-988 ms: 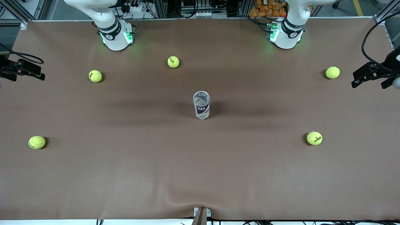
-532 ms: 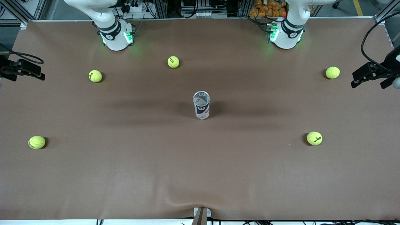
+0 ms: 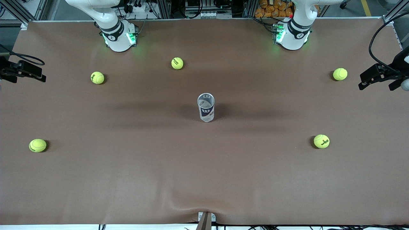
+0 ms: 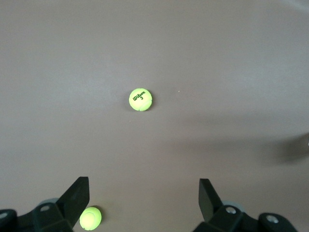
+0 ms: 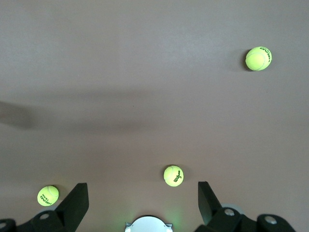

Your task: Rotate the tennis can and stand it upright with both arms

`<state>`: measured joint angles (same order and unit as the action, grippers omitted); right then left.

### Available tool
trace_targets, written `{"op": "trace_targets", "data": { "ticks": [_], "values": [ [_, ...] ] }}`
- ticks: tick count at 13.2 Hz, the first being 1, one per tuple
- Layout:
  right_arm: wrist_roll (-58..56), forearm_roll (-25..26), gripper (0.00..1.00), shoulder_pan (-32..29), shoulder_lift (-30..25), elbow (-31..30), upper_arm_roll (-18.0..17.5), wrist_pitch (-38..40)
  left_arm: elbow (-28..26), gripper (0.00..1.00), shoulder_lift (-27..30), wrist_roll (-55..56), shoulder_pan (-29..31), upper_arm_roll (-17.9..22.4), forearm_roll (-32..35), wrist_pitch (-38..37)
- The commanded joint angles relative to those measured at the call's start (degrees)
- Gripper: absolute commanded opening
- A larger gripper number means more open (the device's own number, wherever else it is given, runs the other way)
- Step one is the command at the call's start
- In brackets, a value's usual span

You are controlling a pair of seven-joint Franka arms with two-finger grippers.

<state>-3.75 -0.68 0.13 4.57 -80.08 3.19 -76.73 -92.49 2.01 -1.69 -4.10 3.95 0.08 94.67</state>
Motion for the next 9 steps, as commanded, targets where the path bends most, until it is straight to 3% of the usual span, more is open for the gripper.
{"op": "trace_targets", "data": {
  "ticks": [1,9],
  "values": [
    [0.1,-0.4,1.00,-0.1,-0.2,0.4,0.1,0.0,-0.8,1.00,1.2,0.6,-0.4,0.1,0.4,-0.5],
    [0.1,-0.4,1.00,-0.1,-0.2,0.4,0.1,0.0,-0.8,1.00,1.2,0.6,-0.4,0.1,0.4,-2.8]
  ]
}}
